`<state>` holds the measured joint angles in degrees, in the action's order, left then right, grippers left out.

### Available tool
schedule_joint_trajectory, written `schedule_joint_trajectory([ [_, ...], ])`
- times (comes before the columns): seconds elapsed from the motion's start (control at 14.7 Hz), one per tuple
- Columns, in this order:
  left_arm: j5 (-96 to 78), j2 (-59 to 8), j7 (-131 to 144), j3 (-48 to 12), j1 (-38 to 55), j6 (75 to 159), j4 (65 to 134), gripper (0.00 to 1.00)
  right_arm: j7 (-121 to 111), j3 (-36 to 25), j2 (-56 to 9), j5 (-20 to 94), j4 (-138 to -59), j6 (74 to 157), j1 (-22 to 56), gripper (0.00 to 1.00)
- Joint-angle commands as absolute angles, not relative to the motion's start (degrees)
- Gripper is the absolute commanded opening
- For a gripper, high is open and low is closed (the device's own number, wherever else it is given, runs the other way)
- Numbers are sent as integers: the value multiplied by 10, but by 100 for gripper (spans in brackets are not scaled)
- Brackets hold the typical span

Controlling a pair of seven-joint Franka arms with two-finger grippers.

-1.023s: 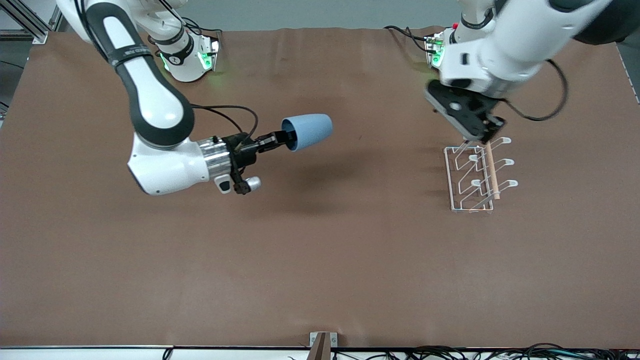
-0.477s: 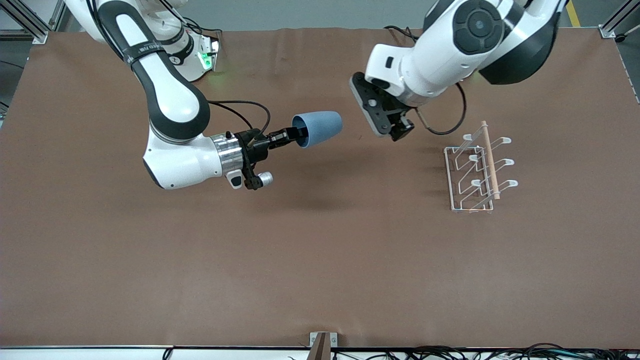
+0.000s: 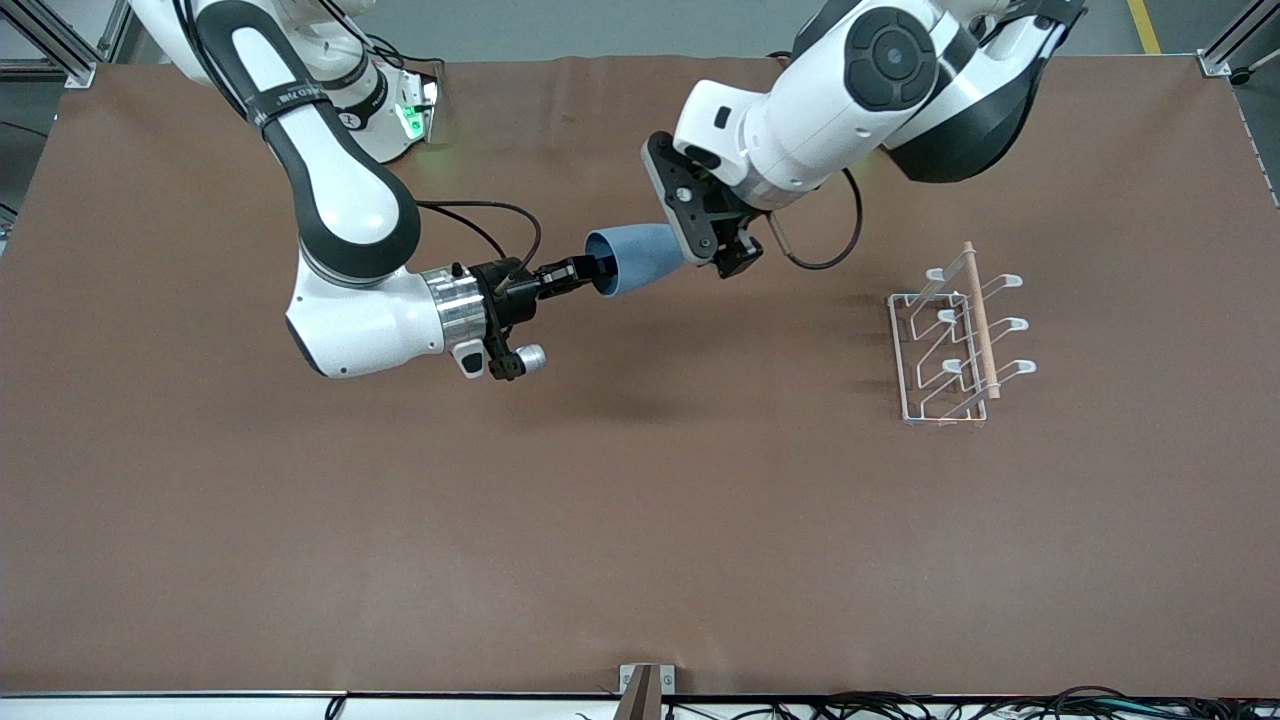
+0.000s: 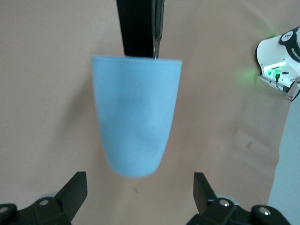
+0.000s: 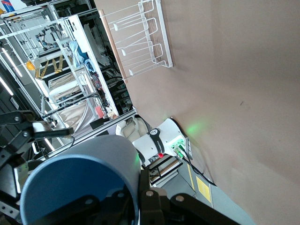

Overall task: Hang cup on cup holder
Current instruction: 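Open the right gripper and withdraw while the left gripper carries the cup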

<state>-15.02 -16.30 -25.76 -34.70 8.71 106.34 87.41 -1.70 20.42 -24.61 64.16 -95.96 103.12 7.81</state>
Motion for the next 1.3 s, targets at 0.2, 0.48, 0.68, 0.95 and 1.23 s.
schedule_joint_trajectory([
  [0.2,-155,-221,-256,-351,114,1159,875,100,-11,219,-234,659,-972,1053,72,1],
  [0.48,-156,-228,-248,-351,128,1191,889,57,-11,220,-234,659,-972,1053,72,1],
  [0.68,-157,-227,-238,-351,123,1183,891,1,-10,221,-233,659,-972,1052,72,2],
  [0.95,-146,-222,-222,-349,120,1155,889,0,25,221,-233,658,-971,1047,70,13],
  [1.23,-47,-204,-206,-344,99,1063,882,0,47,216,-210,637,-971,1036,55,100],
])
